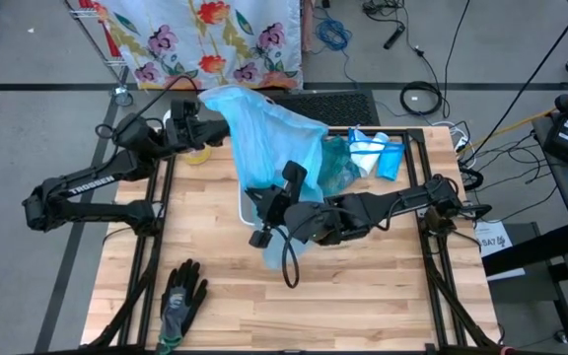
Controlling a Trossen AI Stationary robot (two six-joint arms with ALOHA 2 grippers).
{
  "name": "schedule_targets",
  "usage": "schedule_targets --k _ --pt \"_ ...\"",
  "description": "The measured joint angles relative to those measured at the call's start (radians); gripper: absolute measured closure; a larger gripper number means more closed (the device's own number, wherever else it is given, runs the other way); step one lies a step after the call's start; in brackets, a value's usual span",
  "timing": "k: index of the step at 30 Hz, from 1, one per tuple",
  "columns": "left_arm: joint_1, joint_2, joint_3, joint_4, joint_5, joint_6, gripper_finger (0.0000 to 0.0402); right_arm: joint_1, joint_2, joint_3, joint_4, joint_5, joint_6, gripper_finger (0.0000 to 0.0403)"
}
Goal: Place trash/remove bag and relplace
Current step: Insert the light blue trash bag into the white trash bin
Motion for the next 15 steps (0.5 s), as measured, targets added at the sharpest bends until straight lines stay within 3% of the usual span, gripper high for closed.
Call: schedule_targets --k 3,9,12,15 --pt "-0.005 0.0 0.0 -0.001 0.003 0.001 0.02 -0.018 -0.002 0.0 0.001 -0.004 0.001 0.0403" --pt "0.005 0.0 0.0 -0.005 -0.003 0.024 0.02 -0.031 -0.002 0.0 -0.006 -0.155 0.004 0.0403" --pt "0.025 0.0 0.001 -0.02 -0.014 0.051 0.02 -0.02 -0.002 0.0 -0.02 -0.141 -0.001 0.0403" --pt "0.038 0.0 0.001 -0.085 0.001 -0.016 0.0202 -0.015 -0.002 0.0 -0.032 -0.039 -0.006 0.0403"
